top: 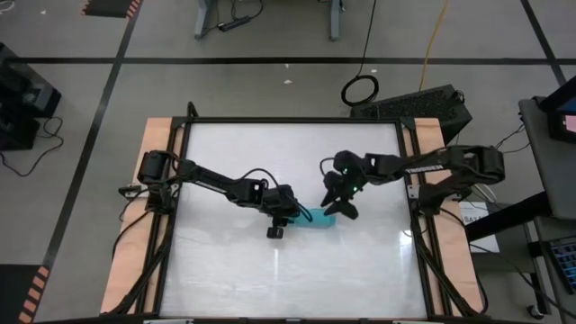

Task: Roll towel
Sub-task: Roll the blue microfiber towel, then return to Home Position

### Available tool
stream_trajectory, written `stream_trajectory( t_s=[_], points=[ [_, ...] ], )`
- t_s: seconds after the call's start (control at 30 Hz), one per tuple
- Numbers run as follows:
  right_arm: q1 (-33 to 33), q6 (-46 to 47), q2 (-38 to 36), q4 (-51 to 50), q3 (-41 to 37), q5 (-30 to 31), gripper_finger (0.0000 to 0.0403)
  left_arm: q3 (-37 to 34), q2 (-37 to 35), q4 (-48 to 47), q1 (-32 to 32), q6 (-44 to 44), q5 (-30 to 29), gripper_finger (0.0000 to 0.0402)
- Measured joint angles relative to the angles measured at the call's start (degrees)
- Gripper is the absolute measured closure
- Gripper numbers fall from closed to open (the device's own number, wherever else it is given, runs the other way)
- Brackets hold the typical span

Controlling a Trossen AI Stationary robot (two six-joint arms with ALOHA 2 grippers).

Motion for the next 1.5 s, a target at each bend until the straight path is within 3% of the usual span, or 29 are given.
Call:
stream_trajectory(
  t_s=[0.17,0.33,0.57,0.93,1.27,1.5],
  points=[
    [2.9,-3.4,1.6,-1.8,0.0,5.3,0.0257,0.0,0.0,0.0,0.0,0.0,0.0,0.0274],
    [4.3,-4.3,4.4,-2.5,0.0,5.8,0.0280,0.0,0.0,-0.2,0.0,-0.2,0.0,0.0274],
    [5.1,-4.3,8.6,-7.5,0.0,14.1,0.0301,0.0,0.0,-0.2,0.0,-0.5,0.0,0.0274],
    [5.1,-0.3,11.7,-7.3,0.2,13.9,0.0312,0.0,0.0,-0.3,0.0,-1.5,0.2,0.0274],
    [5.1,4.9,1.0,-8.8,-0.1,9.4,0.0292,5.8,-1.0,-5.7,-0.1,-3.0,4.4,0.0274],
    [5.1,7.2,-11.8,-12.0,-0.1,9.4,0.0242,12.3,-5.2,-19.7,0.0,-1.2,4.4,0.0274]
  ],
)
